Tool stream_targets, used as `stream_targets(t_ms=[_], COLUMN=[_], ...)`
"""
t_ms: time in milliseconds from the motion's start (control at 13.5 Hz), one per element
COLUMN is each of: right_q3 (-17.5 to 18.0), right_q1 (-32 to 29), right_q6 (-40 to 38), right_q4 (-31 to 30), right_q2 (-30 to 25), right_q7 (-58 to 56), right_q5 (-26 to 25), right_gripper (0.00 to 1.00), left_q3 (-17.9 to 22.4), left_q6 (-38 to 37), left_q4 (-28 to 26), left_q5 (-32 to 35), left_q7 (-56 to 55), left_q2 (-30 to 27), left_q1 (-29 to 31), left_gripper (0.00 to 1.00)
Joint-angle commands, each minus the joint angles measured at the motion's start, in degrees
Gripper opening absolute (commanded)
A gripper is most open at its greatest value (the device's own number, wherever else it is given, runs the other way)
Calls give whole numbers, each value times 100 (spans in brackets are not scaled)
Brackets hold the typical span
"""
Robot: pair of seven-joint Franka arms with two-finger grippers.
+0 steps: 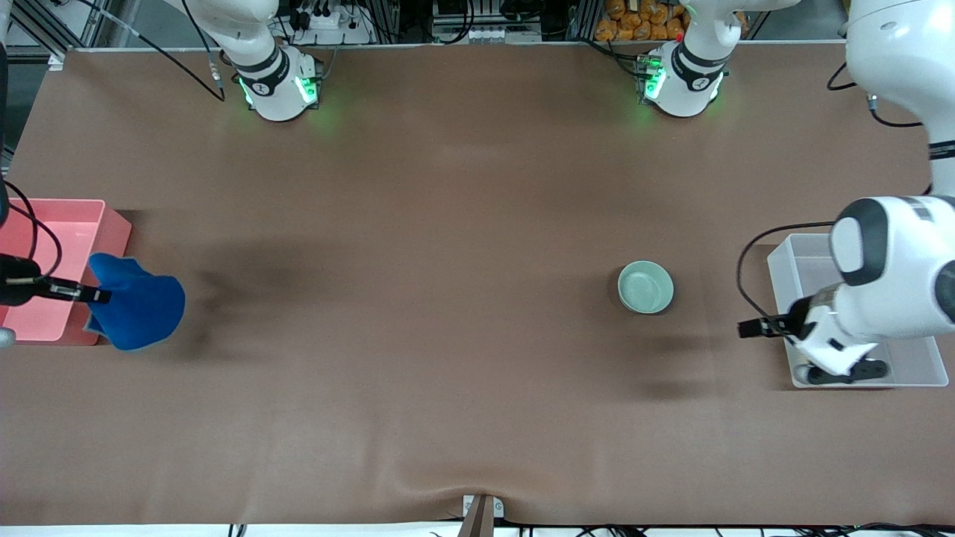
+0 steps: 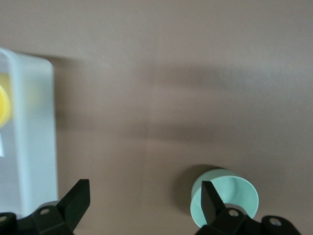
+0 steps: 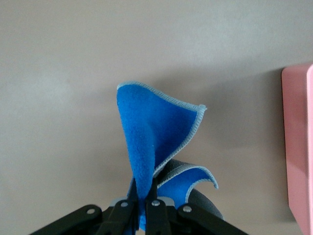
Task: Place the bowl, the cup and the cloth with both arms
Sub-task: 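Reach the left gripper to the green bowl while the right gripper carries the cloth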
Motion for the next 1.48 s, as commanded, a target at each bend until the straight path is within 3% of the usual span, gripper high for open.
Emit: stream_targets(t_ms=[0,295,517,812,1034,1330,1403], right_q3=[62,53,53,53,53,53,53], right_q1=[-176,-272,-299,-290,-377,-799,-896], right_q6=[-384,-526,-544,-325,-114,193,247], right_q4=[-180,-644,-935,-1147,-1147,-1138,-1138], right_q2=[-381,-889,-1189,-1357,-1331,-1226,-1182], right_q7=[-61,-78,-78,-157,-517,-1289,-1413], right_q5=[-42,-94,-489,-1444,-1816,-1843,-1843], right_gripper=[0,0,0,0,0,0,0], left_q3=[-174,-324,-376,-403,-420,-412,-412], left_q6=[689,1210,1806,2168,2746,3030,3038], left_q4=[-1323,-2152,-2679,-3014,-3321,-3419,-3402], left_q5=[-2,15,15,15,15,7,7], left_q7=[-119,-479,-778,-945,-1182,-1402,-1507], left_q2=[-697,-847,-909,-892,-831,-707,-707], left_q1=[78,-124,-229,-335,-423,-555,-555], left_gripper=[100,100,100,79,71,21,14])
